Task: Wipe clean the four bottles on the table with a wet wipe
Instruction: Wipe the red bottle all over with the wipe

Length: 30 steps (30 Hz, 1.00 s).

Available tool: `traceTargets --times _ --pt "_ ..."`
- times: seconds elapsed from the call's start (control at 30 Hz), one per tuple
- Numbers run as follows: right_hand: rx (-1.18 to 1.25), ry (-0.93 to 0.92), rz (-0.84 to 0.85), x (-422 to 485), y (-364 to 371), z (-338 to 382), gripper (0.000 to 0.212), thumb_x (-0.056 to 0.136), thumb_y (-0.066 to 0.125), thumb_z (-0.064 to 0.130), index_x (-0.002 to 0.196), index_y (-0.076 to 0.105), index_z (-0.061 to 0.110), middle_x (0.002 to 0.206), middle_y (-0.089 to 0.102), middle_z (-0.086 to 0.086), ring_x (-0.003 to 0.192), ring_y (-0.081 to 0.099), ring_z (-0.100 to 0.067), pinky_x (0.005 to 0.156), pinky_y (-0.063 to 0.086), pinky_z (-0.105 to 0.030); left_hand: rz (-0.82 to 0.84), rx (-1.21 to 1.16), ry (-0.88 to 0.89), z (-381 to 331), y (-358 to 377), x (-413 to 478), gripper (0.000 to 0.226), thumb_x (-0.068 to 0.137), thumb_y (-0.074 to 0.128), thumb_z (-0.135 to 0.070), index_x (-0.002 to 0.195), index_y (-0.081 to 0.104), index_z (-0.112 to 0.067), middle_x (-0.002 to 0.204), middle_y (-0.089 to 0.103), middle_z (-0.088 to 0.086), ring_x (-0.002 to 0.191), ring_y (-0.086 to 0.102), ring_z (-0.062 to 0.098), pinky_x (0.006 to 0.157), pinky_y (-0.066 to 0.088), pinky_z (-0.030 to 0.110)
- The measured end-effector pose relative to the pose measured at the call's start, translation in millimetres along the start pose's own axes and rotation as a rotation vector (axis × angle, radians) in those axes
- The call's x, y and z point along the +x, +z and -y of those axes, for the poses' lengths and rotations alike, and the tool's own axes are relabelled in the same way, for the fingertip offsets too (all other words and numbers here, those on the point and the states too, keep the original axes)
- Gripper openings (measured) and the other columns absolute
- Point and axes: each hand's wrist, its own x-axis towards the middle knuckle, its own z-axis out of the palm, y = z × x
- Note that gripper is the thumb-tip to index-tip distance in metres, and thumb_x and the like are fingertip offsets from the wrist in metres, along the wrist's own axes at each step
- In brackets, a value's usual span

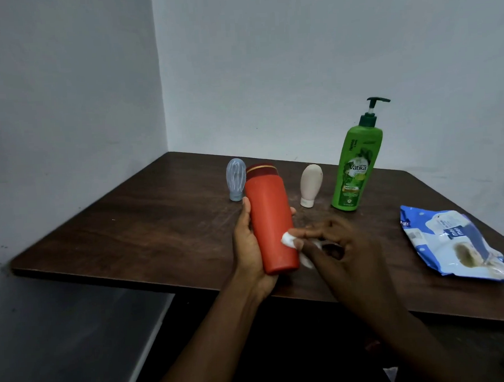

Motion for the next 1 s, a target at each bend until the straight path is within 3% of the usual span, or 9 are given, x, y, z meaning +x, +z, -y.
traceTargets --times 0.1,0.2,0.3,0.5,0.67,0.77,0.87,1.0 --pt "0.037 0.06 -0.029 6.4 3.2 1.4 0.017 0.085 0.073 0.038 0.1 0.079 0.034 0.101 0.073 0.019 0.098 0.067 0.001 0.081 0.056 -0.025 0.0 0.002 0.005 -0.1 -0.5 -0.3 0.066 0.095 0.041 -0.063 0.115 0.065 -0.005 0.095 0.07 0.015 0.077 0.067 0.024 0.072 0.055 0.035" --pt "-0.011 0.035 -0.029 -8.3 7.0 5.1 0.027 0.087 0.065 0.053 0.103 0.078 0.034 0.101 0.07 0.022 0.098 0.065 0.006 0.078 0.05 -0.013 -0.009 -0.008 0.009 -1.9 -1.4 -1.1 0.065 0.096 0.039 -0.062 0.114 0.065 -0.006 0.093 0.071 0.015 0.072 0.065 0.022 0.068 0.053 0.034" --pt "-0.07 -0.028 -0.012 -27.7 6.1 6.4 0.024 0.088 0.061 0.045 0.105 0.076 0.035 0.103 0.07 0.023 0.098 0.066 0.005 0.079 0.048 -0.01 0.004 0.0 0.009 -2.0 -2.9 -1.2 0.069 0.095 0.039 -0.064 0.118 0.063 -0.004 0.094 0.071 0.014 0.067 0.062 0.022 0.062 0.05 0.032" --pt "-0.076 -0.022 -0.02 -26.4 0.7 2.8 0.015 0.087 0.077 0.024 0.1 0.079 0.031 0.097 0.073 0.019 0.094 0.067 0.004 0.077 0.049 -0.011 0.032 -0.03 -0.023 0.6 -2.0 -1.0 0.074 0.091 0.042 -0.067 0.115 0.063 0.0 0.093 0.068 0.014 0.07 0.062 0.024 0.061 0.052 0.033" --pt "-0.021 0.073 -0.086 -17.1 14.1 6.0 0.01 0.085 0.076 0.032 0.095 0.079 0.031 0.093 0.071 0.021 0.09 0.066 0.005 0.074 0.05 -0.013 -0.014 -0.031 -0.024 1.1 -5.6 4.0 0.076 0.089 0.049 -0.068 0.127 0.06 -0.003 0.091 0.068 0.015 0.072 0.062 0.024 0.069 0.05 0.037" --pt "-0.096 -0.027 -0.104 -26.8 28.2 10.3 0.017 0.089 0.067 0.02 0.099 0.077 0.03 0.101 0.065 0.025 0.094 0.063 0.008 0.078 0.047 -0.008 -0.024 -0.043 -0.044 0.4 -6.6 3.4 0.074 0.087 0.051 -0.069 0.121 0.062 -0.004 0.09 0.066 0.014 0.07 0.061 0.024 0.068 0.049 0.037" --pt "-0.167 -0.163 -0.069 -35.3 40.4 13.3 0.026 0.083 0.065 0.008 0.099 0.077 0.025 0.103 0.065 0.013 0.095 0.063 -0.003 0.085 0.049 -0.018 -0.036 -0.066 -0.075 -0.3 -4.7 2.6 0.07 0.087 0.051 -0.069 0.111 0.063 -0.005 0.086 0.064 0.013 0.07 0.059 0.024 0.067 0.047 0.037" --pt "-0.222 -0.235 -0.049 -35.3 47.1 15.1 0.022 0.087 0.061 0.011 0.098 0.079 0.017 0.103 0.067 0.007 0.093 0.065 -0.014 0.084 0.05 -0.022 -0.047 -0.047 -0.097 -1.6 -3.5 2.4 0.074 0.081 0.053 -0.071 0.11 0.062 -0.004 0.085 0.065 0.012 0.069 0.059 0.024 0.065 0.047 0.036"
